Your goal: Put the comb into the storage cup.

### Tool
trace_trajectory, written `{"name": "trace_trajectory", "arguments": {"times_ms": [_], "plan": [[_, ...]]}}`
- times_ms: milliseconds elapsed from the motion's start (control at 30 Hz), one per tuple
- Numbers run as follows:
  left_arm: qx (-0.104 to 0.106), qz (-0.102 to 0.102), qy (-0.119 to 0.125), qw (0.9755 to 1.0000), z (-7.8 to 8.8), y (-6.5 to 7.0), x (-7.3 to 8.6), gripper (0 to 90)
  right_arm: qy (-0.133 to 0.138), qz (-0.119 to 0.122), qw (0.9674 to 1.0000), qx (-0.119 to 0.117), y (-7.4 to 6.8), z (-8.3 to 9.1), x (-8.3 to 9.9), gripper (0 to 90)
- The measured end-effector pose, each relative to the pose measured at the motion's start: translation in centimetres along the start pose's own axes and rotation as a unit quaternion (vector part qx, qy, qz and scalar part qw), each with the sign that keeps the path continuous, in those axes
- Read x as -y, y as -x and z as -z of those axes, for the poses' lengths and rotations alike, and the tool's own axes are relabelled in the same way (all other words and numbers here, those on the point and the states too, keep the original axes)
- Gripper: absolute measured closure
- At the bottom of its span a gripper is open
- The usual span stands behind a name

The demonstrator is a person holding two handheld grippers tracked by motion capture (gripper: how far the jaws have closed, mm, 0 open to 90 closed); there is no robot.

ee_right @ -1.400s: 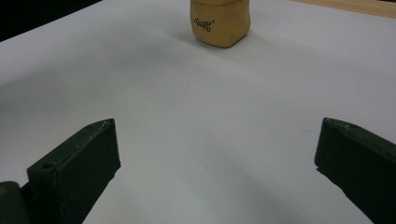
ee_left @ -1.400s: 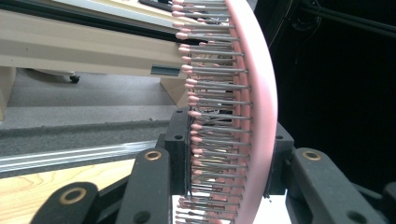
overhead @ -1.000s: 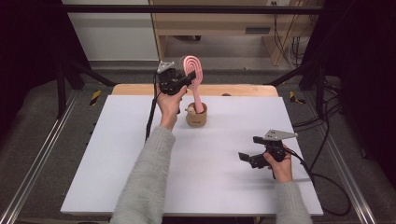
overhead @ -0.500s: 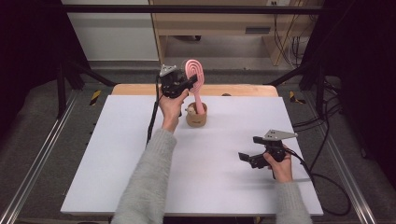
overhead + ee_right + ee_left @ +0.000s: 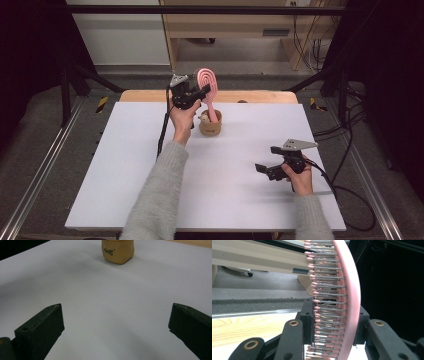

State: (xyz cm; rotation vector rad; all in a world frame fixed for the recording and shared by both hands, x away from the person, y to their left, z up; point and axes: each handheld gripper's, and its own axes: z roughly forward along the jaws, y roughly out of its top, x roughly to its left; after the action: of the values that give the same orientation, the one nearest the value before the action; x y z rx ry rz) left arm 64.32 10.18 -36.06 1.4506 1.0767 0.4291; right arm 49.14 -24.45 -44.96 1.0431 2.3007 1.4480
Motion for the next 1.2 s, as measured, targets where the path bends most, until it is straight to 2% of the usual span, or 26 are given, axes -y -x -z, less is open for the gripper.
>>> {"name": "trace_trajectory", "arguments": {"times_ms": [1200], "plan": [[0.001, 0.02, -0.009, 0.9998, 0.4, -2.0, 2.1, 62.3, -0.001, 0.001, 1.0, 0.001, 0.0, 0.0, 0.0, 0.6]]}}
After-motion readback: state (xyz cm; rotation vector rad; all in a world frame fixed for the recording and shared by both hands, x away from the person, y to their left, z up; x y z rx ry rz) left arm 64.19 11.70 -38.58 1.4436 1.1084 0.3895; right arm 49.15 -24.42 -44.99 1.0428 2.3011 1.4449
